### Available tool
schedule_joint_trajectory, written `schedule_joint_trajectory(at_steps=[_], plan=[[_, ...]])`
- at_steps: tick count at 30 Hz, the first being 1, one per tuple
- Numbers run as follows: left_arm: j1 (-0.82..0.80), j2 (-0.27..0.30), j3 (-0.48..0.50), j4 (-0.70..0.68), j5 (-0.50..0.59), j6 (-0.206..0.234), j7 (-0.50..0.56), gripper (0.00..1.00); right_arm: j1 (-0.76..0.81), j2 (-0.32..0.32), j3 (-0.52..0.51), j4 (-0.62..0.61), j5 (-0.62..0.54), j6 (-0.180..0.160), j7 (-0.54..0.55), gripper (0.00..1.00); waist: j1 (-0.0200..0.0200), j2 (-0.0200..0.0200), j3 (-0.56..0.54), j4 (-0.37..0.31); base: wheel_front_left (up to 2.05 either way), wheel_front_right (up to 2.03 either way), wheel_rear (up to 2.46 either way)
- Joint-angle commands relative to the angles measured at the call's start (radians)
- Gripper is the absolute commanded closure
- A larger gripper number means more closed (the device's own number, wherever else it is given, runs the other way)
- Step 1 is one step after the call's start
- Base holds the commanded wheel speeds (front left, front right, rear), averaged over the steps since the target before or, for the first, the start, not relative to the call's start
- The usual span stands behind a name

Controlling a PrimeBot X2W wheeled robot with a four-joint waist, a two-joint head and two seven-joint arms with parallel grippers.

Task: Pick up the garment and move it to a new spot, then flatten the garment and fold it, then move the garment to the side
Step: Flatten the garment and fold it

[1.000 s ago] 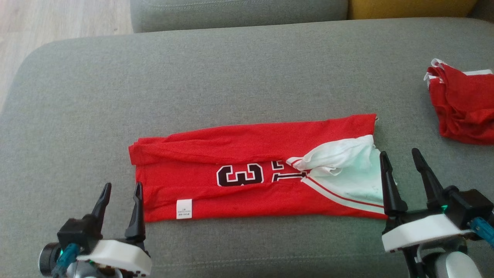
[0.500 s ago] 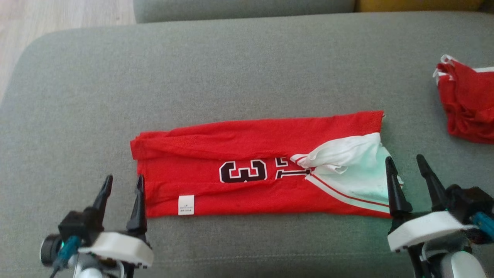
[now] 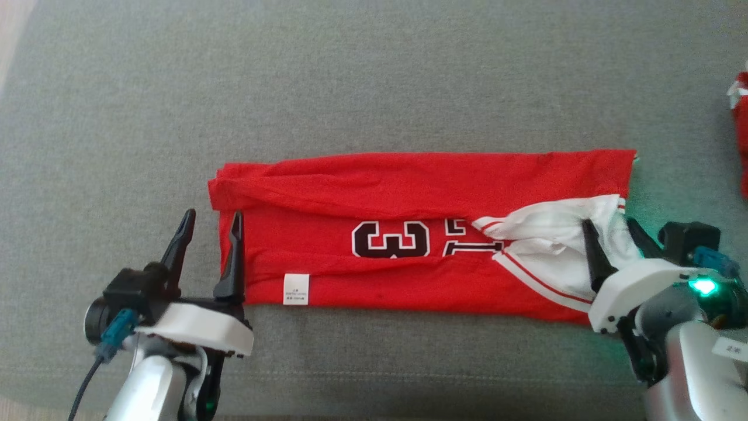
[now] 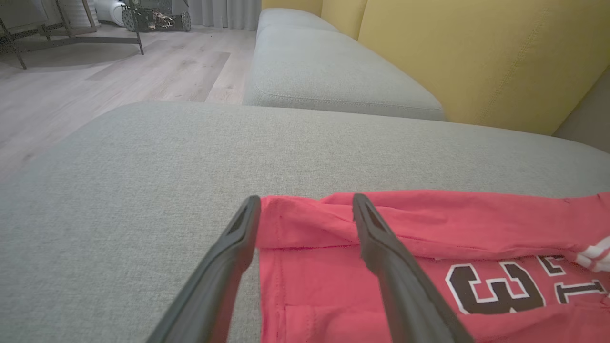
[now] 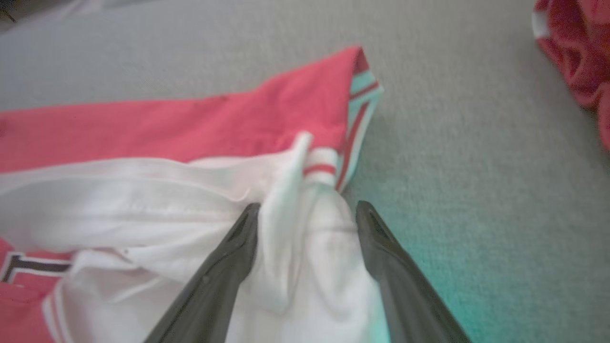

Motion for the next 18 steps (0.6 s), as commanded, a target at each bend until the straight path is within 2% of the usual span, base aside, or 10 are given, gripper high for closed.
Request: schedule_joint_trajectory(at_steps=[1,5,10,11,12,14,18], plan=[[-0.048,0.007,0.037,-0.023,0.01,-0.009,-0.012,0.0,-0.025,-0.012,0.005,-0.021,-0.015,0.007,0.026,0.0,0.0,0.0,0.015,0.009,0.0,0.0,0.0],[-0.065,-0.008,0.045,-0.024,0.02,-0.022,-0.012,0.0,-0.029,-0.008,-0.015,-0.017,-0.013,0.007,0.096,0.0,0.0,0.0,0.032,0.01,0.0,0.0,0.0],[-0.077,-0.024,0.058,-0.023,0.035,-0.041,-0.012,0.0,-0.024,-0.002,0.03,-0.015,0.071,0.007,0.196,0.0,0.0,0.0,0.045,0.007,0.0,0.0,0.0],[-0.079,-0.026,0.061,-0.023,0.037,-0.044,-0.012,0.0,-0.022,-0.002,0.037,-0.016,0.09,0.007,0.213,0.11,0.0,0.0,0.048,0.006,0.0,0.0,0.0],[-0.08,-0.028,0.063,-0.023,0.04,-0.048,-0.012,0.0,-0.021,-0.001,0.044,-0.021,0.104,0.007,0.223,0.57,0.0,0.0,0.05,0.006,0.0,0.0,0.0],[-0.083,-0.033,0.069,-0.022,0.046,-0.054,-0.012,0.0,-0.017,-0.001,0.05,-0.027,0.133,0.007,0.237,1.0,0.0,0.0,0.052,0.005,0.0,0.0,0.0],[-0.082,-0.038,0.08,-0.021,0.054,-0.062,-0.012,0.0,-0.013,0.0,0.05,-0.043,0.153,0.007,0.237,1.0,0.0,0.0,0.051,0.002,0.0,0.0,0.0]])
